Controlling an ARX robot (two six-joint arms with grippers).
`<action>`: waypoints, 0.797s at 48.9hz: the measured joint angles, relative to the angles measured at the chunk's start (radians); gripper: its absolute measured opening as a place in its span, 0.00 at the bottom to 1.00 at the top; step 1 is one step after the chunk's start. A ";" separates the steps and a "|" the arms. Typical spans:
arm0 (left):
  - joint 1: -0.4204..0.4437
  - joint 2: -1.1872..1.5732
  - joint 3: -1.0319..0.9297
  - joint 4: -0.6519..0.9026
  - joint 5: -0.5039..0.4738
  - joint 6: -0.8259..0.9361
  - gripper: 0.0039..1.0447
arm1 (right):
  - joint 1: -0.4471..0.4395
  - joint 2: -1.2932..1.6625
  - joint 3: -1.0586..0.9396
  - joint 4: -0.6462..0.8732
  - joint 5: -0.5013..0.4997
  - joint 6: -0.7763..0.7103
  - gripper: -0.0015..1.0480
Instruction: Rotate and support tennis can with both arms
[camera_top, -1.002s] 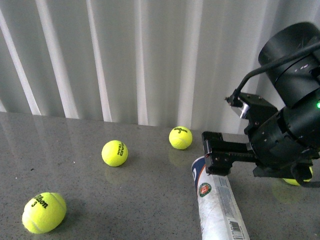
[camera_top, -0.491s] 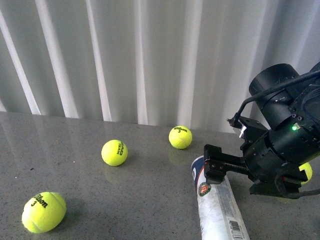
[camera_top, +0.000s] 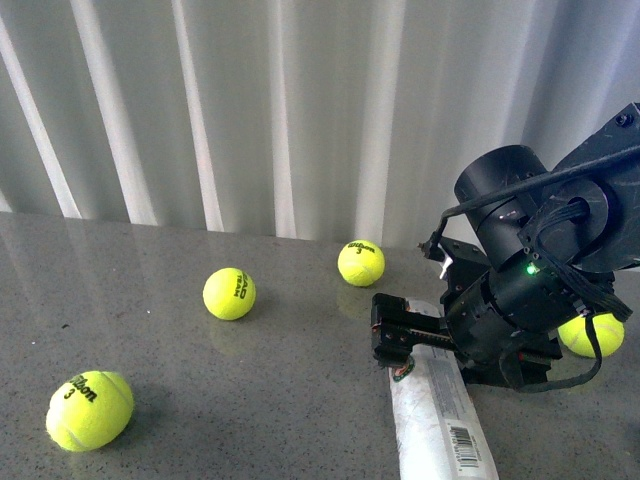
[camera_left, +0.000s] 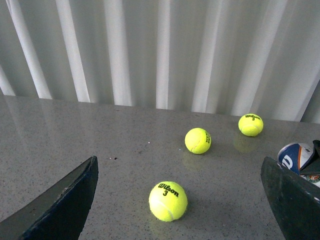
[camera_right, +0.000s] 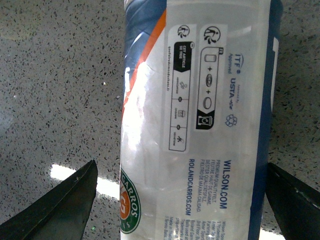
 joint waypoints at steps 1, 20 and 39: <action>0.000 0.000 0.000 0.000 0.000 0.000 0.94 | 0.002 0.000 -0.003 0.005 0.000 0.000 0.93; 0.000 0.000 0.000 0.000 0.000 0.000 0.94 | 0.002 0.013 -0.076 0.061 -0.001 -0.005 0.91; 0.000 0.000 0.000 0.000 0.000 0.000 0.94 | -0.013 0.010 -0.085 0.064 0.007 -0.041 0.90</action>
